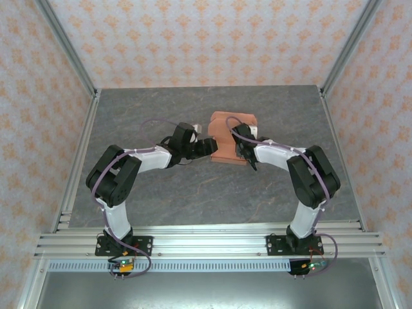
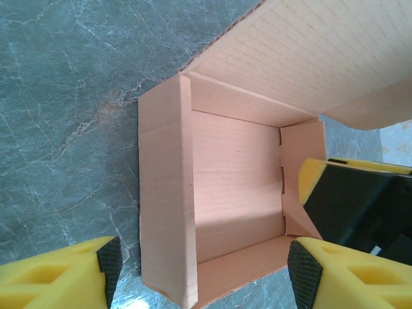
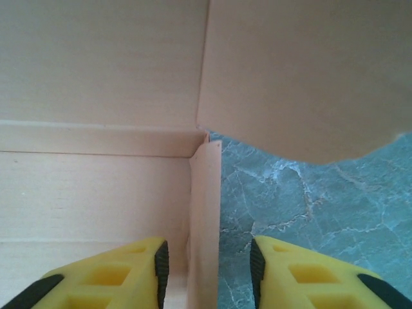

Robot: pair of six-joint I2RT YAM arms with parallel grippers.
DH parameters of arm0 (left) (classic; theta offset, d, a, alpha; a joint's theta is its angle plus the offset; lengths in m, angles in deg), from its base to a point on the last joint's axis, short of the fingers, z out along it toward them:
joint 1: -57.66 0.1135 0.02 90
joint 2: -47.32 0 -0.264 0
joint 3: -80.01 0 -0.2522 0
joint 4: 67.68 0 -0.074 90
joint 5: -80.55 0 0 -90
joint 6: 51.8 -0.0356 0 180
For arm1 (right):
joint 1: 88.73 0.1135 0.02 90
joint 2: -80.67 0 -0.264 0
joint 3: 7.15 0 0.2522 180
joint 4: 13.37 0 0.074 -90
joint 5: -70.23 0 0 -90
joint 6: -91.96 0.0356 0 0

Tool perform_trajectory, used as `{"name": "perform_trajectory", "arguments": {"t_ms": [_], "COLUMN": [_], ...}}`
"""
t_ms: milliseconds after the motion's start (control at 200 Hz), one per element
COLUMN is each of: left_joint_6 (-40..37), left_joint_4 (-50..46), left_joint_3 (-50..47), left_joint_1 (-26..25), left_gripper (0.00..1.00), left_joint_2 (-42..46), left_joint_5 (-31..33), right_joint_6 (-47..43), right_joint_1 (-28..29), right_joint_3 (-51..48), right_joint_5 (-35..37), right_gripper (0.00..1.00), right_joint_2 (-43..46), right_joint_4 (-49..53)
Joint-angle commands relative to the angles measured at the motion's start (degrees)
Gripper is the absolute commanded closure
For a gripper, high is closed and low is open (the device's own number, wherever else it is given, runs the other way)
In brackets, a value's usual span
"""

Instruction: Fold the paper box

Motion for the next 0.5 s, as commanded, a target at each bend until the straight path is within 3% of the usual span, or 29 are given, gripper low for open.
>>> {"name": "perform_trajectory", "arguments": {"t_ms": [0, 165, 496], "left_joint_6": [-0.2, 0.0, 0.7], "left_joint_4": [1.8, 2.3, 5.8], "left_joint_3": [-1.3, -2.1, -5.6], "left_joint_1": [0.1, 0.3, 0.6], "left_gripper": [0.28, 0.28, 0.18], "left_joint_2": [0.3, 1.1, 4.5], "left_joint_5": [1.8, 0.6, -2.6], "right_joint_6": [0.6, 0.5, -1.3], "right_joint_1": [-0.1, -0.1, -0.8], "right_joint_3": [-0.4, -2.7, -5.5], "right_joint_5": [0.2, -4.6, -15.8], "right_gripper": [0.67, 0.85, 0.93], "right_joint_2": [-2.8, -0.4, 8.0], "right_joint_4": [0.3, -3.9, -11.1]}}
